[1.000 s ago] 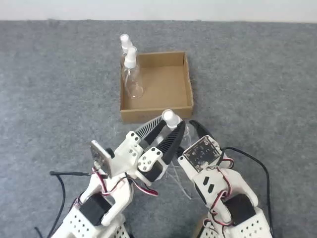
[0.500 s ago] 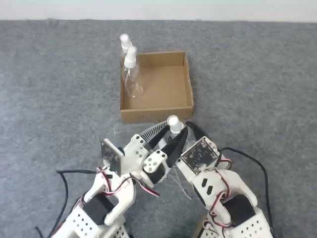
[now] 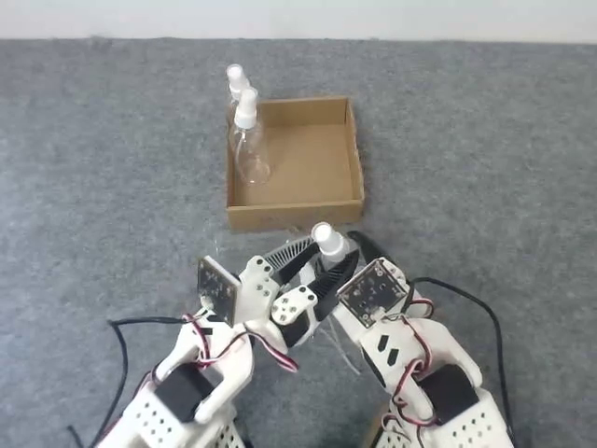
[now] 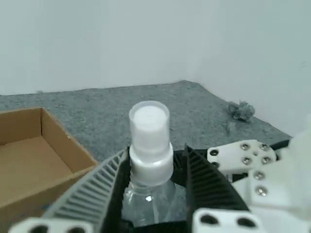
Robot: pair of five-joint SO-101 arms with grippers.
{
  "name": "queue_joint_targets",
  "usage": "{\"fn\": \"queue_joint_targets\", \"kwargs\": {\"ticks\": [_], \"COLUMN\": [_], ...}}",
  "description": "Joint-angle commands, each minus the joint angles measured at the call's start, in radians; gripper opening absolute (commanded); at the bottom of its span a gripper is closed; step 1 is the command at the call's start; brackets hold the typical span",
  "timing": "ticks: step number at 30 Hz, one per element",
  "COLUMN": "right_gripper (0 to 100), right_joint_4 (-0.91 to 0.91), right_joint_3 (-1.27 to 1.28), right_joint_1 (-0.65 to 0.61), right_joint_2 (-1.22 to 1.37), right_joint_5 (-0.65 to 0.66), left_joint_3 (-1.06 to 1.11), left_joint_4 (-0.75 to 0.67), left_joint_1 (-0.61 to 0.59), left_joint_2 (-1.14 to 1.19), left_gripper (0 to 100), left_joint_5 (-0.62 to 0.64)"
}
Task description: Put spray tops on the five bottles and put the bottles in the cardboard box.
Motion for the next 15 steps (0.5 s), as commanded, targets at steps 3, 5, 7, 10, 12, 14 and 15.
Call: {"fn": "queue_joint_targets", "kwargs": {"ticks": [3, 5, 7, 10, 12, 14, 15], "right_gripper": [0.7, 0.7, 0.7, 0.7, 0.7, 0.7, 0.7], "right_joint_4": [-0.033, -0.035, -0.035, -0.035, -0.035, -0.035, -0.035], "right_joint_3": [-0.044, -0.044, -0.041, -0.037, -0.035, -0.035, -0.035], "right_joint_1": [0.015, 0.022, 0.024, 0.019, 0.019, 0.019, 0.019], "right_joint_2": [-0.016, -0.016, -0.016, -0.016, -0.016, -0.016, -0.016], "right_joint_5": [0.014, 0.014, 0.014, 0.014, 0.014, 0.014, 0.014], "left_joint_3": [-0.156, -0.185, -0.209, -0.229, -0.236, -0.243, -0.246], "left_joint_4": [0.181, 0.21, 0.219, 0.218, 0.215, 0.215, 0.213], "left_joint_1": [0.008, 0.003, 0.002, 0.002, 0.002, 0.002, 0.002], "left_joint_2": [-0.014, -0.014, -0.014, -0.014, -0.014, -0.014, -0.014], "left_gripper": [16, 16, 16, 16, 16, 16, 16], "left_joint_5": [-0.003, -0.003, -0.002, 0.0, 0.0, 0.0, 0.0]}}
